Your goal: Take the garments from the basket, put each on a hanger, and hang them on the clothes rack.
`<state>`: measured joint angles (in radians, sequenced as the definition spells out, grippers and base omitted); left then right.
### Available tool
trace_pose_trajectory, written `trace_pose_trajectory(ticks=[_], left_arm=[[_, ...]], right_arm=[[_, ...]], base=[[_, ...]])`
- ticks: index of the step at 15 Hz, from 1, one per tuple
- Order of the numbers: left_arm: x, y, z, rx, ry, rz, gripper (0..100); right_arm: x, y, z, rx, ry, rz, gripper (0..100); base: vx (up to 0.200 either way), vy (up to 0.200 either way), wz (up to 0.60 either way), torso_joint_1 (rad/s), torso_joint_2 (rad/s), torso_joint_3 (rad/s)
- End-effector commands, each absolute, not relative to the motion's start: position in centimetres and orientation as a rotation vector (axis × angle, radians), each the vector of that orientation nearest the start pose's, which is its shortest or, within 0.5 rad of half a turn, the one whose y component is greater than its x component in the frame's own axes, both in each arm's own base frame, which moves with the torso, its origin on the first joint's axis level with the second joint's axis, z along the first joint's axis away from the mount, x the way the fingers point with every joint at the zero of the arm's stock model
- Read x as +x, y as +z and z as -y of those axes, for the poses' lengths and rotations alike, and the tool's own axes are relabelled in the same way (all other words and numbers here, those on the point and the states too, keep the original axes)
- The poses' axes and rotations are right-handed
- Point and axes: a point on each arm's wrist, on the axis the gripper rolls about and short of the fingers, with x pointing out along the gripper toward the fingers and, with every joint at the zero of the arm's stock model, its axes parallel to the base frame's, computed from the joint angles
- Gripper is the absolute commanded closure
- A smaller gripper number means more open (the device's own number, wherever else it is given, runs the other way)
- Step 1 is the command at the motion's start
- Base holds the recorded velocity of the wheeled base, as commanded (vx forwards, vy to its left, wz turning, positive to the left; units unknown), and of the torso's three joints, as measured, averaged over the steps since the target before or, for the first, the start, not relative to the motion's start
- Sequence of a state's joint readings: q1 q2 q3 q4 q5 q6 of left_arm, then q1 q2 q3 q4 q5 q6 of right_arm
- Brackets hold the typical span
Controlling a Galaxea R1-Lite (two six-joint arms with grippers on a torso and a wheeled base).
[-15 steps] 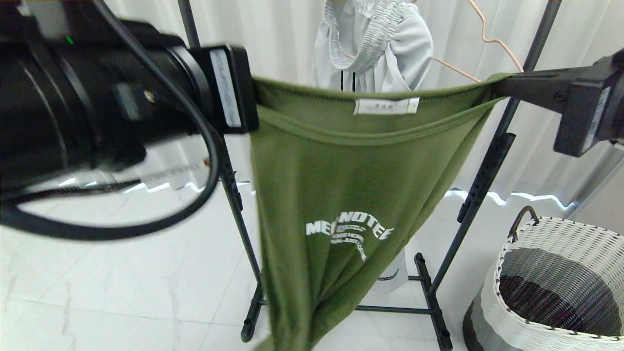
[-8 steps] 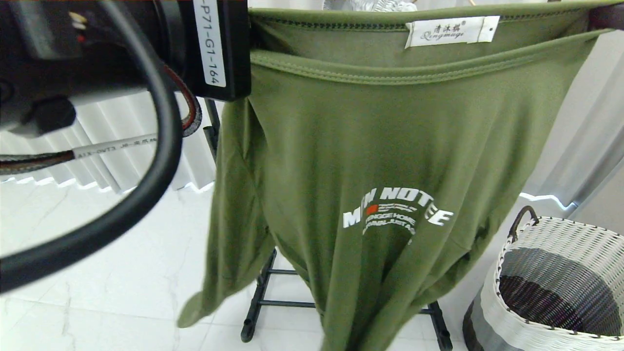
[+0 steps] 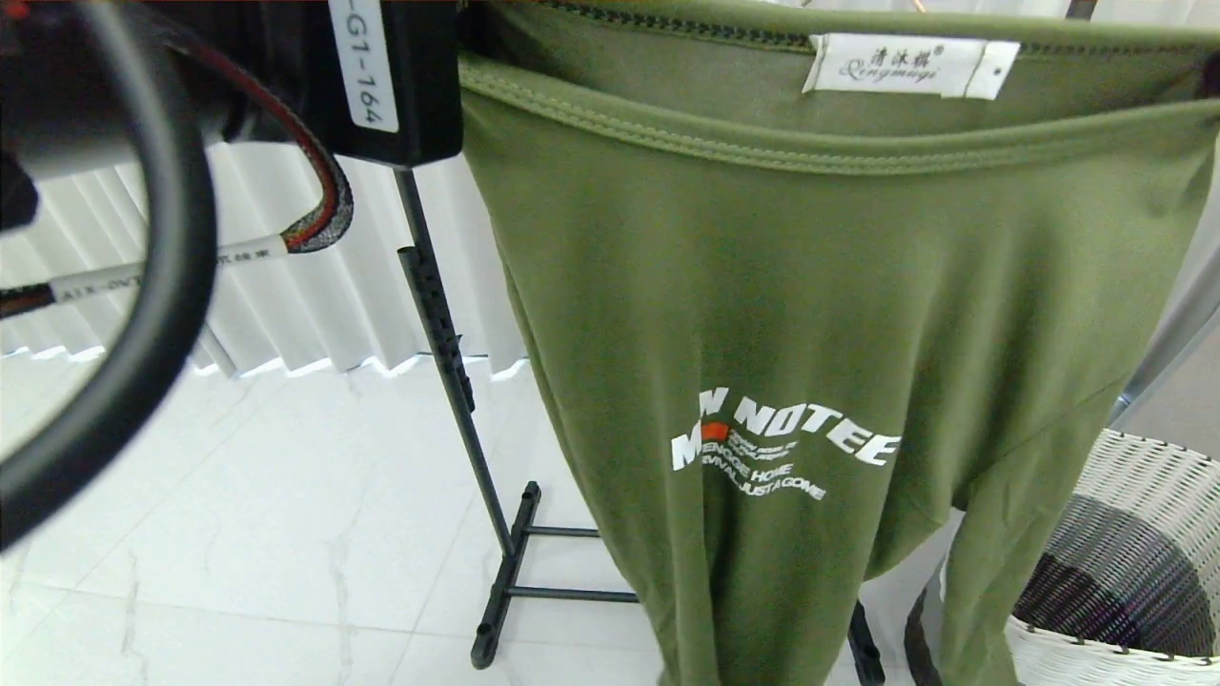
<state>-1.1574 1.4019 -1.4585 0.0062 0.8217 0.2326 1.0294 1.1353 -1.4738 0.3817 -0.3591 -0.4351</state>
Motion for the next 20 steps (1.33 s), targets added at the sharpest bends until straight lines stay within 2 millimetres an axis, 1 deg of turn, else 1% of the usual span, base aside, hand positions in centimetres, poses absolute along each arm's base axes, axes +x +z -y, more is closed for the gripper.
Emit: trace_pose_trajectory(ticks=[1, 3, 5, 7, 9, 12, 14, 16, 18, 19, 20], left_arm=[[10.2, 38.6, 19.5, 0.174, -0.334, 0.077, 100], [10.4, 38.8, 20.0, 0.148, -0.331, 0.101, 100], [10.5, 38.8, 20.1, 0.153, -0.330, 0.101, 100], [10.5, 38.9, 20.0, 0.148, -0.327, 0.105, 100], [10.4, 39.1, 19.7, 0.146, -0.328, 0.110, 100], [10.2, 39.4, 19.4, 0.138, -0.328, 0.116, 100], [9.8, 39.7, 18.4, 0.137, -0.325, 0.115, 100], [8.9, 39.7, 16.4, 0.178, -0.332, 0.083, 100], [7.6, 39.8, 14.3, 0.207, -0.356, 0.064, 100], [6.7, 39.9, 13.6, 0.207, -0.396, 0.067, 100], [5.8, 39.7, 13.5, 0.210, -0.451, 0.070, 100]], right_arm=[[4.8, 40.7, -6.7, -0.442, 0.683, 0.121, 100], [3.7, 40.2, -6.0, -0.467, 0.782, 0.105, 100], [2.9, 39.8, -6.6, -0.490, 0.924, 0.109, 100], [2.3, 39.6, -7.7, -0.470, 1.035, 0.098, 100], [2.1, 39.5, -8.1, -0.452, 1.067, 0.085, 100], [2.1, 39.6, -7.9, -0.447, 1.062, 0.087, 100], [2.3, 39.6, -8.0, -0.449, 1.029, 0.080, 100], [3.4, 39.6, -8.4, -0.459, 0.860, 0.050, 100], [4.3, 40.1, -9.6, -0.419, 0.777, 0.069, 100], [4.9, 40.5, -10.6, -0.390, 0.751, 0.090, 100], [5.4, 40.8, -11.9, -0.357, 0.741, 0.117, 100]], base=[[0.000, 0.000, 0.00, 0.000, 0.00, 0.000], [0.000, 0.000, 0.00, 0.000, 0.00, 0.000], [0.000, 0.000, 0.00, 0.000, 0.00, 0.000], [0.000, 0.000, 0.00, 0.000, 0.00, 0.000], [0.000, 0.000, 0.00, 0.000, 0.00, 0.000], [0.000, 0.000, 0.00, 0.000, 0.00, 0.000], [0.000, 0.000, 0.00, 0.000, 0.00, 0.000], [0.000, 0.000, 0.00, 0.000, 0.00, 0.000], [0.000, 0.000, 0.00, 0.000, 0.00, 0.000], [0.000, 0.000, 0.00, 0.000, 0.00, 0.000], [0.000, 0.000, 0.00, 0.000, 0.00, 0.000]])
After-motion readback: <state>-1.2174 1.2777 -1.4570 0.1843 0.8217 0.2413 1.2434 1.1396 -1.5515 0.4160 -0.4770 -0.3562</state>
